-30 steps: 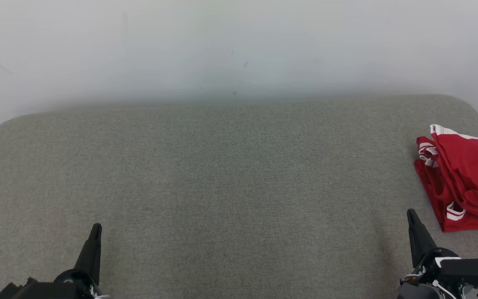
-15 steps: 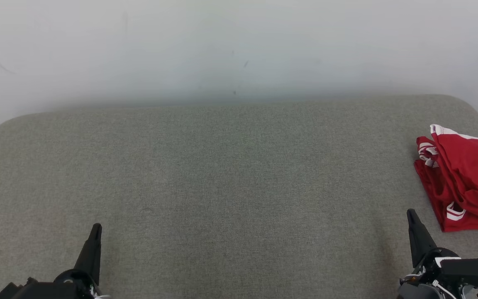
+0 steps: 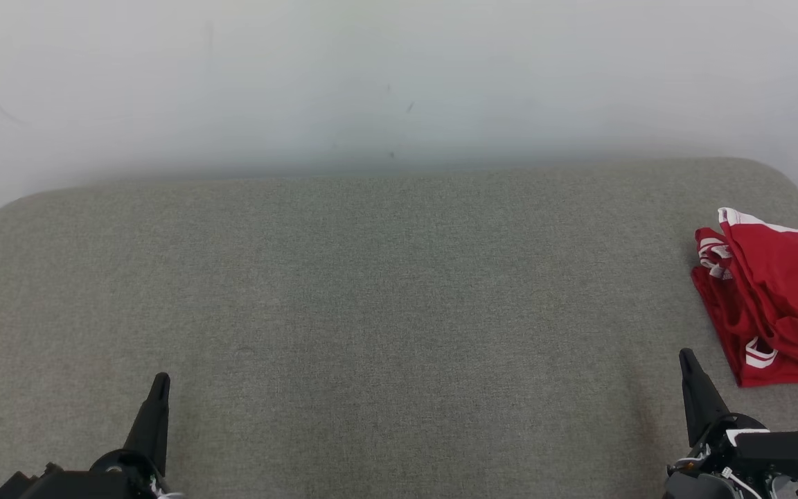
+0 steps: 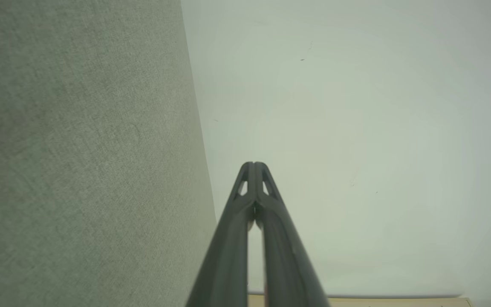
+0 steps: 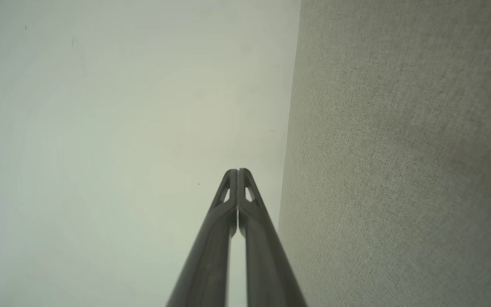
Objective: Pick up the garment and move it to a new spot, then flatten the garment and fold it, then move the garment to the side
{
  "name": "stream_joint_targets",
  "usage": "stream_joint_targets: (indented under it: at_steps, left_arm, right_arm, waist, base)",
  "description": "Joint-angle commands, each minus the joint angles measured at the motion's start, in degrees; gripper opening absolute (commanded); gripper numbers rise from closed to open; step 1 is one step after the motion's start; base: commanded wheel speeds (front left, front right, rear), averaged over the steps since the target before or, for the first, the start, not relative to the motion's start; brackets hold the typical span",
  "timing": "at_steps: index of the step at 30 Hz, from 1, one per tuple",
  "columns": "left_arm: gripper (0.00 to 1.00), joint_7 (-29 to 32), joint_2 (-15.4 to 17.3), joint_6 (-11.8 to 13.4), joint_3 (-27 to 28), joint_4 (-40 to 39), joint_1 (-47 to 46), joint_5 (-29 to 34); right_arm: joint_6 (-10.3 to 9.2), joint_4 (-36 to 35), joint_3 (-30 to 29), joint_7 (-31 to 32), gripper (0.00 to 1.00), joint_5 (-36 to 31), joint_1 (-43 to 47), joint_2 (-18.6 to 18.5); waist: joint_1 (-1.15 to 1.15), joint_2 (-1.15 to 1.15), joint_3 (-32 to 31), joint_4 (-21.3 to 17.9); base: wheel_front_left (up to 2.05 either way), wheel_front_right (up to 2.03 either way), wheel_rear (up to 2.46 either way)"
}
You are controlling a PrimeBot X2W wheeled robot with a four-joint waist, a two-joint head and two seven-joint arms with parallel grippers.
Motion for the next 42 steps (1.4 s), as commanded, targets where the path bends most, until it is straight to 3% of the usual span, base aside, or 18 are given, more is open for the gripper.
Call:
stream_joint_targets:
  at_steps: [1, 42]
  left_arm:
    - [0.0, 0.2, 0.3, 0.0, 0.2, 0.0, -0.6, -0.3]
    - [0.0, 0.2, 0.3, 0.0, 0.2, 0.0, -0.6, -0.3]
  right_arm:
    - [-0.12, -0.1, -0.1, 0.2, 0.0, 0.1, -0.4, 0.1]
    - [-0.12, -0.1, -0.1, 0.1, 0.0, 0.1, -0.4, 0.1]
  waist:
    - [0.0, 0.0, 0.0, 0.0]
    - [0.0, 0.0, 0.0, 0.0]
  base:
    - [0.0, 0.0, 0.0]
    - [0.0, 0.0, 0.0]
